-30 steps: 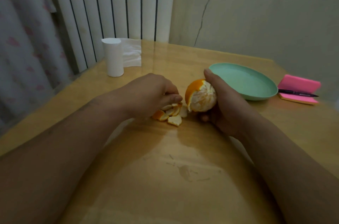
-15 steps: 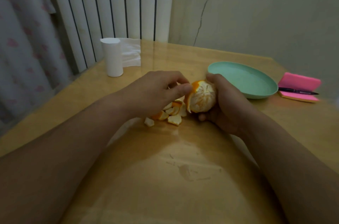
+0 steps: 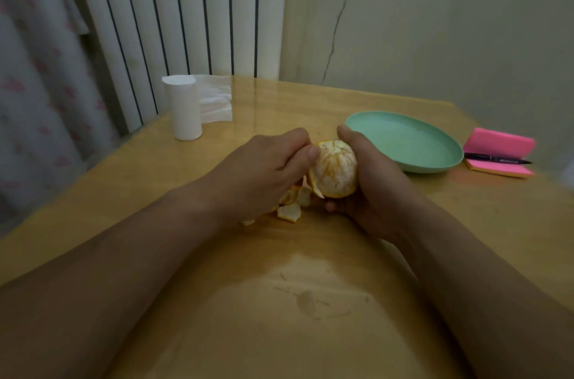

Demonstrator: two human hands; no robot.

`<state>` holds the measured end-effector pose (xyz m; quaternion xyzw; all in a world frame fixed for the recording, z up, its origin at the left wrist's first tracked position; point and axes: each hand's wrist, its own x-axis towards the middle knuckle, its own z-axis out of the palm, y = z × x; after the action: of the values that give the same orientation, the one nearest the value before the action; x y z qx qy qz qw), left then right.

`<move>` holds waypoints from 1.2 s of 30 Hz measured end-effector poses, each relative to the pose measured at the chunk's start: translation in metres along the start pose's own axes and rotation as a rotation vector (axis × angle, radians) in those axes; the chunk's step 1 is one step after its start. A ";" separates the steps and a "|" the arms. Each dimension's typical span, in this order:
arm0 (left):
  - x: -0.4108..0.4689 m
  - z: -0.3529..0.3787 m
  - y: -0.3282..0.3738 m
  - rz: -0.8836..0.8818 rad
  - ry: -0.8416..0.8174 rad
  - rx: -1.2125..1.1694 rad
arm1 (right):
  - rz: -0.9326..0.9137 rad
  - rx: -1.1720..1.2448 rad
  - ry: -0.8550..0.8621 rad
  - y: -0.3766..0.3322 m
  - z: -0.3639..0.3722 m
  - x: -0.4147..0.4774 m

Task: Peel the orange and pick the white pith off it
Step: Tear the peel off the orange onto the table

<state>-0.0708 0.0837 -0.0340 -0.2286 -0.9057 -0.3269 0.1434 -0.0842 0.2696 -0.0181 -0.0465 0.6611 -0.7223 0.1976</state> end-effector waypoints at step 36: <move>0.005 0.004 0.002 -0.039 0.150 -0.166 | -0.292 0.102 -0.018 0.008 0.006 0.005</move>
<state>-0.0746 0.0894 -0.0337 -0.1966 -0.8665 -0.4198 0.1851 -0.0851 0.2620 -0.0258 -0.1382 0.6079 -0.7757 0.0985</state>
